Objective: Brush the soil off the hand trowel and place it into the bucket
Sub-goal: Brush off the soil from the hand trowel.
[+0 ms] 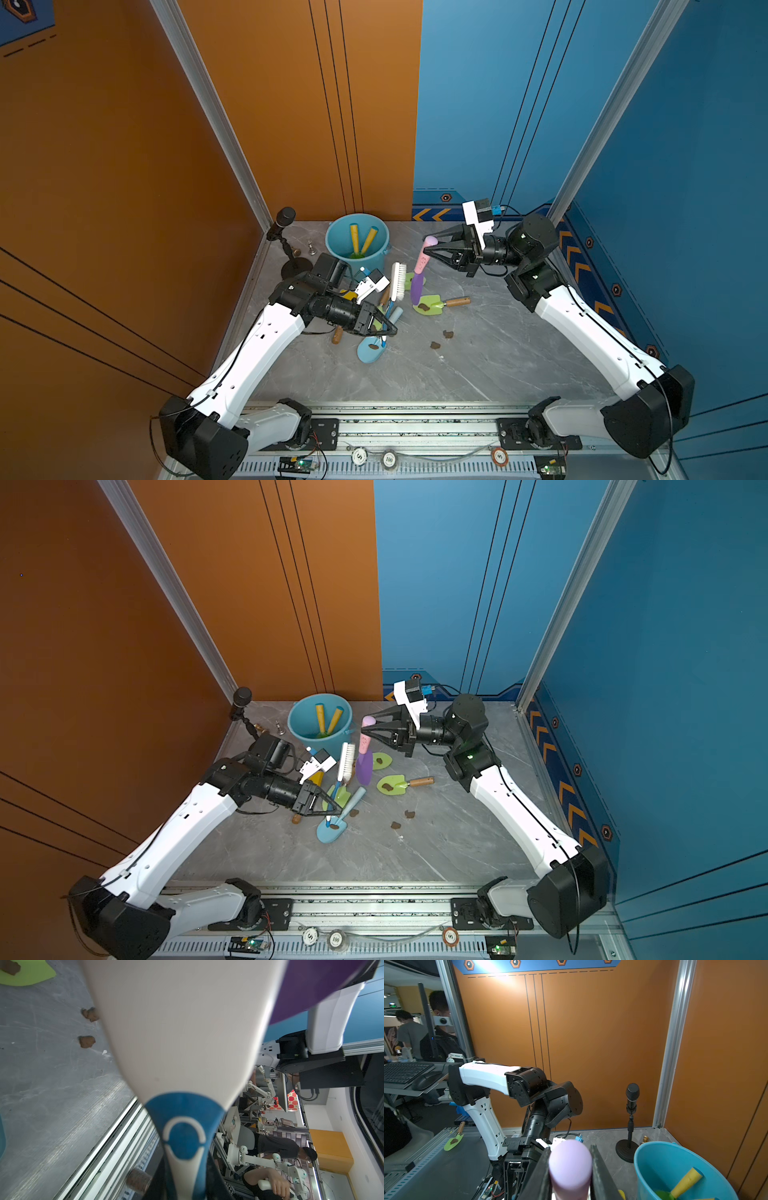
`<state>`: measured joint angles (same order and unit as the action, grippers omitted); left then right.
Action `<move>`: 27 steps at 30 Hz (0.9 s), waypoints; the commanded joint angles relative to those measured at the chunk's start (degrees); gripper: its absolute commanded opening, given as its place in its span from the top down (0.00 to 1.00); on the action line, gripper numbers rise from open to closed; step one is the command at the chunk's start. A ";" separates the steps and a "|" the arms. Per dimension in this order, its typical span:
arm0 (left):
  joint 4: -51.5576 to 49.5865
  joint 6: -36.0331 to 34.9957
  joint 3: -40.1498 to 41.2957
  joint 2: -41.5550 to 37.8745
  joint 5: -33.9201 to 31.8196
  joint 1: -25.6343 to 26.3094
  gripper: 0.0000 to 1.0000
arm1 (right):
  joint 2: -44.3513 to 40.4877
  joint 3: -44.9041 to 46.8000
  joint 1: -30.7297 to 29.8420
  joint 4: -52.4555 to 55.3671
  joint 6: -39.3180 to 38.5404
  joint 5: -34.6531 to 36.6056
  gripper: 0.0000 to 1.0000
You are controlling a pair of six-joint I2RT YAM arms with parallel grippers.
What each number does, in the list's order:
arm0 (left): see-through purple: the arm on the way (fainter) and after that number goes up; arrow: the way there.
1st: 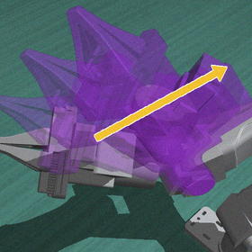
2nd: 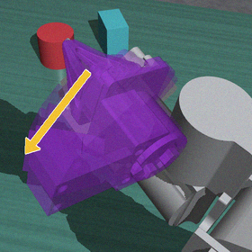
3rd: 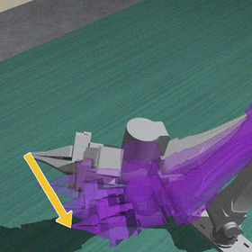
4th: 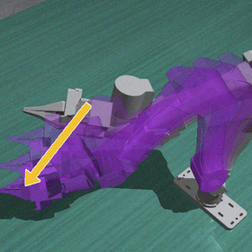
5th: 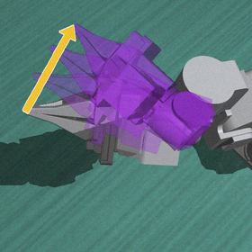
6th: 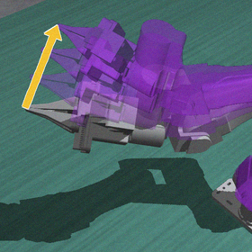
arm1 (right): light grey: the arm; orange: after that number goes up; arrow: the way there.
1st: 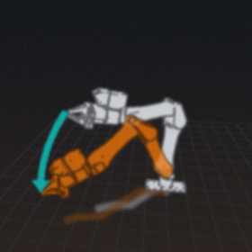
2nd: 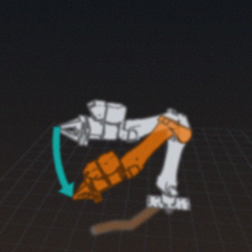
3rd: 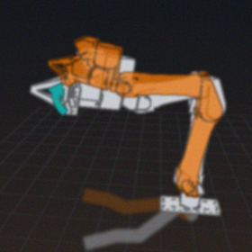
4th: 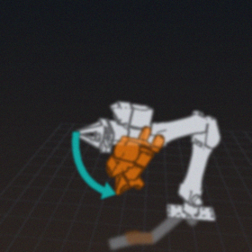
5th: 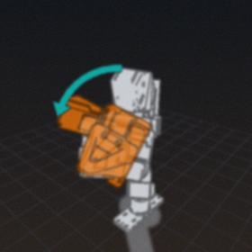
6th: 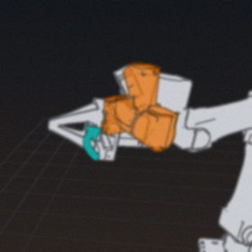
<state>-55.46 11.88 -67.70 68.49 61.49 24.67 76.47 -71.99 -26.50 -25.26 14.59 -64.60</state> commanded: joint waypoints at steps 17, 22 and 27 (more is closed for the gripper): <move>9.14 7.38 7.96 -5.65 1.57 5.63 1.00 | 0.54 -8.77 -3.47 -0.84 -1.79 1.80 1.00; 9.89 11.94 1.51 -10.81 3.87 -3.67 1.00 | 0.37 -9.16 -3.72 1.25 -2.42 0.90 1.00; 10.05 12.78 -2.21 -9.74 5.10 -0.85 1.00 | 1.47 -10.57 -5.08 3.09 -3.93 1.12 0.99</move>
<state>-46.19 23.68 -68.49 58.08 64.27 21.98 77.06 -80.05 -30.61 -23.07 12.27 -64.07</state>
